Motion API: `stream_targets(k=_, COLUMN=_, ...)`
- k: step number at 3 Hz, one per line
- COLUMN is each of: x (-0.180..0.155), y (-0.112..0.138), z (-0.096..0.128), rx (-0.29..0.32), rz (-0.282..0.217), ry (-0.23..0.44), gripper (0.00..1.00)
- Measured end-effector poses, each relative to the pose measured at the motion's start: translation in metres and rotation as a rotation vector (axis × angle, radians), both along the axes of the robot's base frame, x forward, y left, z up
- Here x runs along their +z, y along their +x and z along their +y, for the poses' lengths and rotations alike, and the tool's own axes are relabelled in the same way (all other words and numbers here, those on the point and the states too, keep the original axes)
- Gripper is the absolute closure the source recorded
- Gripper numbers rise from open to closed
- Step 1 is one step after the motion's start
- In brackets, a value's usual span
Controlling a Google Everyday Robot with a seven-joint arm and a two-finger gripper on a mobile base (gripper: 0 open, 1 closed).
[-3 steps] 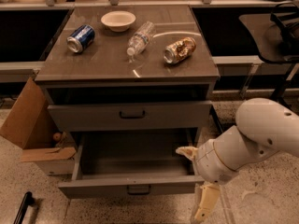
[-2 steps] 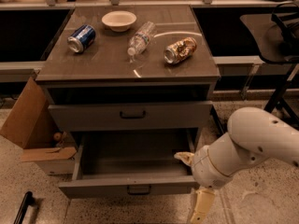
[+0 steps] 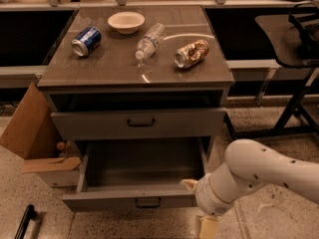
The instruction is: Close middle drawer
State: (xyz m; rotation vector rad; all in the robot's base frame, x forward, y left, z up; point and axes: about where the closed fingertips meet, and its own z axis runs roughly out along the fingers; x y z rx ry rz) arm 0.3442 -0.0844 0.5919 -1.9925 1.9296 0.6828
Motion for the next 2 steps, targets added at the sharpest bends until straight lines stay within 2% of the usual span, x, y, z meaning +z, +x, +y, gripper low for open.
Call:
stream_targets(k=1, x=-0.036, y=-0.006, z=0.002, rx=0.011, rz=0.032, ry=0.01, gripper=0.0)
stream_targets(k=2, x=-0.068, y=-0.012, z=0.001, rx=0.009, rz=0.066, ry=-0.003, gripper=0.18)
